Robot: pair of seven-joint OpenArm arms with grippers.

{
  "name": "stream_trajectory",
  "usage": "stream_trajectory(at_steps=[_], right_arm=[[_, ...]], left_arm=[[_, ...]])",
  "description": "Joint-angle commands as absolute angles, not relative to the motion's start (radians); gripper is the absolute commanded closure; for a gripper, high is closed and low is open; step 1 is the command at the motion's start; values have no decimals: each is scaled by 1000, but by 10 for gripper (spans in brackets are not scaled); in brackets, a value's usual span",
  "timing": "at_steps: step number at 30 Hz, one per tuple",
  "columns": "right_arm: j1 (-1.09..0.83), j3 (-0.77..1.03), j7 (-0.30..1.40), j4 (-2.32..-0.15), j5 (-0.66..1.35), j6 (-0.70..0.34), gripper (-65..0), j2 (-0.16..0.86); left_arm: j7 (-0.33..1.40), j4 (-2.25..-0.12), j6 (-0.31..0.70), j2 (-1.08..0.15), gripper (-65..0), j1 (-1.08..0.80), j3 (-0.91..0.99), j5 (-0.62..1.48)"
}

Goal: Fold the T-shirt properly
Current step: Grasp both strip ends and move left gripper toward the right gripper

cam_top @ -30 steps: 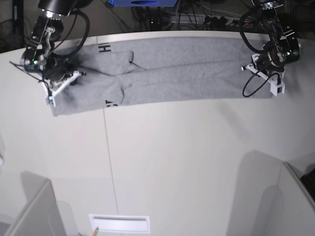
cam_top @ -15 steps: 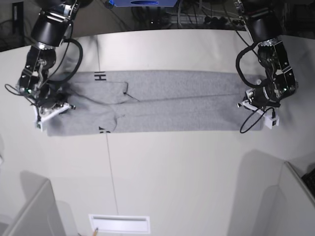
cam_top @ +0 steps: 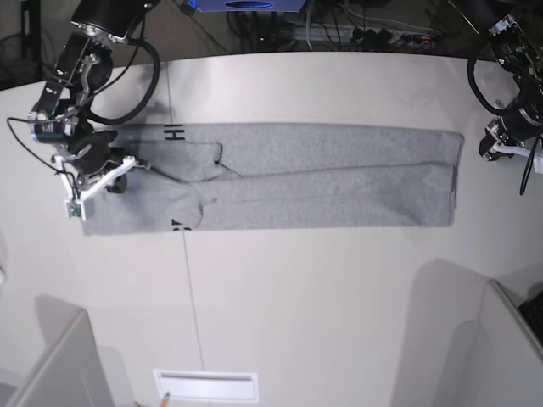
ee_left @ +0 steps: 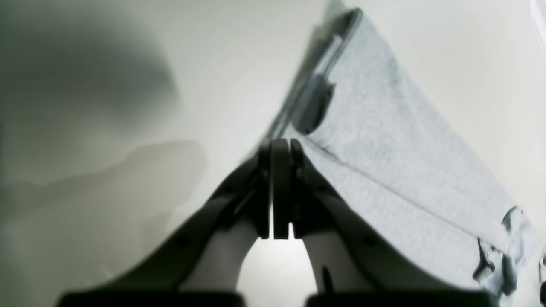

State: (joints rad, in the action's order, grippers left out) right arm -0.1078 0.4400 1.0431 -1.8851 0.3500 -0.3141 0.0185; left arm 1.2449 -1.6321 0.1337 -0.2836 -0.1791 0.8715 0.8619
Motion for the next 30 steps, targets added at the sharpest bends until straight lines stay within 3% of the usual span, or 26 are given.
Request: stream_trajectory(at_steps=[1,3,8,10,18,23,30], right_arm=[[-102,441,1015,-1905,363,-320,0,28],[-125,441,1015,-1905,363,-325,0,15],[-166,441,1015,-1905,363,-354,0,-13],[-171,441,1013,-1905,363,-354,0,-15],[-177,441,1013,-1905,363,-354,0,-18],[-199,443,1013,-1908,363,-354,0,-19],[-211,447,995,-1925,363,-354,0,-19]], left_arm=[[1227,-1664,137,-308,0,-173,878,888],[1227,-1672,137,-309,0,-185,881,888],[1227,-1675,137,-318,-370,-191,880,892],[1224,-1647,137,-318,-459,-171,874,889],[1165,-1452,137,-346,-448,-44,685,886],[1046,-1342,137,-387,-448,-38,555,886],[1023,-1271,137,-412,-441,-35,467,878]])
